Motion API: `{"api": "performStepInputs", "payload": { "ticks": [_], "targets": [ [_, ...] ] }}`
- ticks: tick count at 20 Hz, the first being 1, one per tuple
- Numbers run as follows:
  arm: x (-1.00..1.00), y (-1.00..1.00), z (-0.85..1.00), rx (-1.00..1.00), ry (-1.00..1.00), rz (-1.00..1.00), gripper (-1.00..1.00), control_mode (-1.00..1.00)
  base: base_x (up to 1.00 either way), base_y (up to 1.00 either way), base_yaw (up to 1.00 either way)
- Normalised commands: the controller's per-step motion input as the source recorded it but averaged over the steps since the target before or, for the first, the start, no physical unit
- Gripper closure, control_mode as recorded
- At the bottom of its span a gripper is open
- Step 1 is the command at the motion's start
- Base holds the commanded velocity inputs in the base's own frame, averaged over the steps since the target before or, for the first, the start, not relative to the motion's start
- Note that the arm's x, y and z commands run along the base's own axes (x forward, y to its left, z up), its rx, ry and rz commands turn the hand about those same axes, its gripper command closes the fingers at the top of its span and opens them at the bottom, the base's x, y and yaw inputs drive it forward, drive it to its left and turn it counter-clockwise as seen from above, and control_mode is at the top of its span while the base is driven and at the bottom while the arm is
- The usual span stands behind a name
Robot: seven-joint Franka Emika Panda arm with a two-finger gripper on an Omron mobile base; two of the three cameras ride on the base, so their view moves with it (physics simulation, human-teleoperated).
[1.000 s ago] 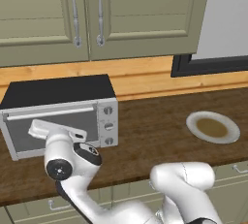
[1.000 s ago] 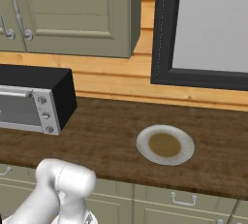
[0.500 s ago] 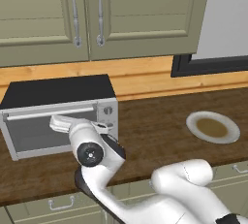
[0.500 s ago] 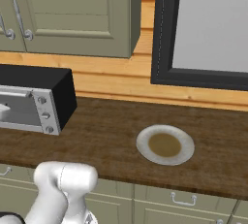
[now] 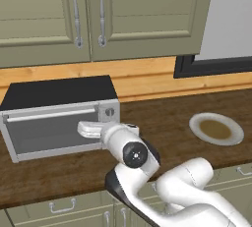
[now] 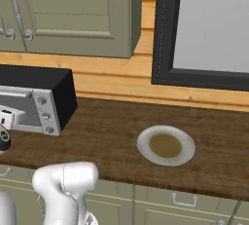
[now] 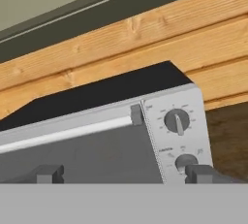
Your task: Pick up the kebab skewer and baguette bread, and place them inside the toaster oven. Close the toaster oven door and start by setting the timer.
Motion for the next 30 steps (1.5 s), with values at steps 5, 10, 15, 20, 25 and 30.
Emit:
{"api": "performStepInputs", "payload": {
  "ticks": [5, 10, 15, 20, 25, 30],
  "targets": [
    [0.0, -0.65, 0.0, -0.05, 0.0, 0.11, -1.0, -1.0, 0.0, 0.0, 0.0],
    [0.0, -0.35, 0.0, -0.03, 0.0, 0.06, -1.0, -1.0, 0.0, 0.0, 0.0],
    [0.01, -0.06, -0.01, -0.05, 0.0, 0.0, -1.0, -1.0, 0.0, 0.0, 0.0],
    [0.06, 0.0, -0.05, -0.08, 0.0, 0.0, -1.0, -1.0, 0.0, 0.0, 0.0],
    [0.17, 0.0, 0.0, -0.03, 0.0, 0.0, -1.0, -1.0, 0.0, 0.0, 0.0],
    [0.02, -0.02, -0.03, 0.0, 0.0, 0.0, -1.0, -1.0, 0.0, 0.0, 0.0]
  ]
}}
